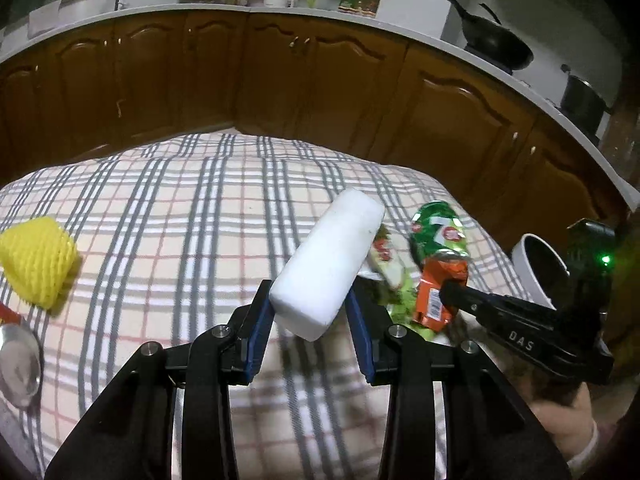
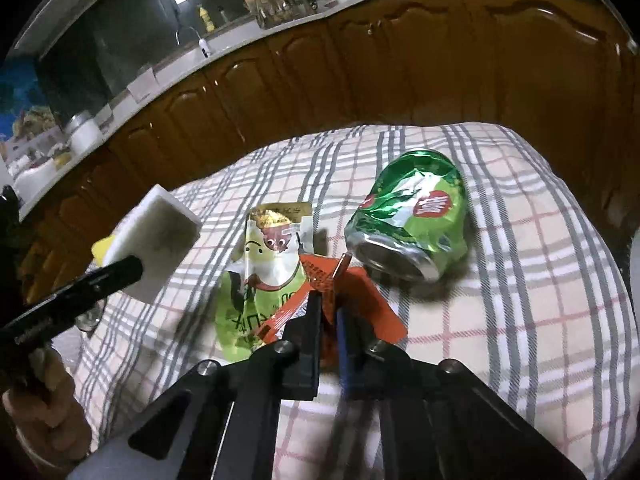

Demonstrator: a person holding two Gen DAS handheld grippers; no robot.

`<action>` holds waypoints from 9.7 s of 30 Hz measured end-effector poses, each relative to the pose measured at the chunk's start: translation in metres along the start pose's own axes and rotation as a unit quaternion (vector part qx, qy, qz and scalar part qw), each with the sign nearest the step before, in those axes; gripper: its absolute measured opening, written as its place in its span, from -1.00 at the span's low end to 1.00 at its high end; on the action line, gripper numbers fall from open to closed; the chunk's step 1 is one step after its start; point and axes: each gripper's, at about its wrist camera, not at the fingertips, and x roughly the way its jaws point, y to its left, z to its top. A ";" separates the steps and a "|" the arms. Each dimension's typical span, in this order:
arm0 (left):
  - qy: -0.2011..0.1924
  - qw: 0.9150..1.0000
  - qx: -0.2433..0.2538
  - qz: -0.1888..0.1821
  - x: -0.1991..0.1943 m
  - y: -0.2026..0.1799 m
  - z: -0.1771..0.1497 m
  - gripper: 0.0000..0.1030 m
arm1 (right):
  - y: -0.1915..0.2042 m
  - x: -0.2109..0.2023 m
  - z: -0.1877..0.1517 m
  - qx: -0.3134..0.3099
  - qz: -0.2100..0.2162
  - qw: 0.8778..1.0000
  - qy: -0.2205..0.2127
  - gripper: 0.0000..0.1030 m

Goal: Collect trash
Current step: 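Carry sponge and wrapper over the black bin and open both tools, then grasp green spout pouch with left tool while right tool grasps green soda can, then carry pouch and can over the black bin and open both tools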

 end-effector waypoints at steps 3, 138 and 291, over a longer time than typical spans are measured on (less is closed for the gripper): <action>-0.003 1.000 0.005 -0.012 -0.006 -0.015 -0.003 -0.33 | -0.002 -0.021 -0.005 0.000 0.007 1.000 -0.012 -0.93; 0.052 0.994 -0.091 -0.029 0.015 -0.038 -0.015 0.41 | -0.068 -0.082 -0.004 0.078 0.010 0.996 -0.048 0.79; 0.036 0.983 0.086 -0.161 0.018 -0.266 -0.009 0.24 | -0.159 -0.238 -0.053 0.143 -0.118 0.963 -0.195 0.82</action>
